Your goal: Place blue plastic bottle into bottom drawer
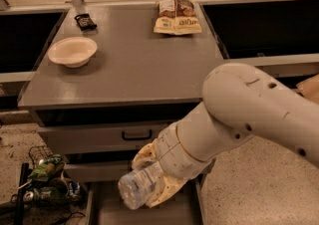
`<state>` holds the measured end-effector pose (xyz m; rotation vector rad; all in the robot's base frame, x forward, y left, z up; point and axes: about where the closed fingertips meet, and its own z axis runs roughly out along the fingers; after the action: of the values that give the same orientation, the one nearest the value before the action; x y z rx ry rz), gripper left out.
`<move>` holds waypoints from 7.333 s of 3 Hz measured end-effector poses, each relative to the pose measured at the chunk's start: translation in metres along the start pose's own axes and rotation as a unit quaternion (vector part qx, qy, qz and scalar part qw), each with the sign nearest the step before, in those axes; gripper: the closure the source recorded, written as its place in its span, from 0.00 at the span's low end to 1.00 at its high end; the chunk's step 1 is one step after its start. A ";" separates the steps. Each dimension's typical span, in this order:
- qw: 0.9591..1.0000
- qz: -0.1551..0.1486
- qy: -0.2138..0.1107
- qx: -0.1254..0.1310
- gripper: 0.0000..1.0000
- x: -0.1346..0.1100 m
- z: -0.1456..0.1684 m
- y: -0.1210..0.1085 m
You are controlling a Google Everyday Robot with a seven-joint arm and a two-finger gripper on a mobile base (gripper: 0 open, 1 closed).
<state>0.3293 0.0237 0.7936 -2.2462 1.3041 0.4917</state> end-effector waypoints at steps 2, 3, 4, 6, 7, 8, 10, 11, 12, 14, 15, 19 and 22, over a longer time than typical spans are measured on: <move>1.000 0.006 -0.014 -0.014 1.00 0.001 0.019 0.002; 0.999 0.028 -0.007 -0.035 1.00 0.010 0.064 0.006; 0.997 0.052 0.001 -0.052 1.00 0.019 0.100 0.010; 0.992 0.091 0.023 -0.079 1.00 0.035 0.154 0.017; 0.992 0.090 -0.023 -0.081 1.00 0.039 0.159 0.019; 0.990 0.087 -0.086 -0.077 1.00 0.042 0.162 0.022; 0.970 0.055 -0.225 -0.078 1.00 0.040 0.166 0.024; 0.947 0.025 -0.310 -0.087 1.00 0.038 0.173 0.028; 0.946 0.025 -0.310 -0.087 1.00 0.038 0.173 0.028; 0.890 0.048 -0.453 -0.008 1.00 0.069 0.185 0.046; 0.890 0.048 -0.453 -0.008 1.00 0.069 0.185 0.046; 0.852 0.060 -0.520 0.009 1.00 0.107 0.214 0.037; 0.839 0.099 -0.529 0.085 1.00 0.160 0.213 0.064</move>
Offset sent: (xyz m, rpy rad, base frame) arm -0.0019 0.0078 -0.0120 0.0085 0.0310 0.0127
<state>0.3370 0.0080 0.5200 -1.2685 0.8839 1.3716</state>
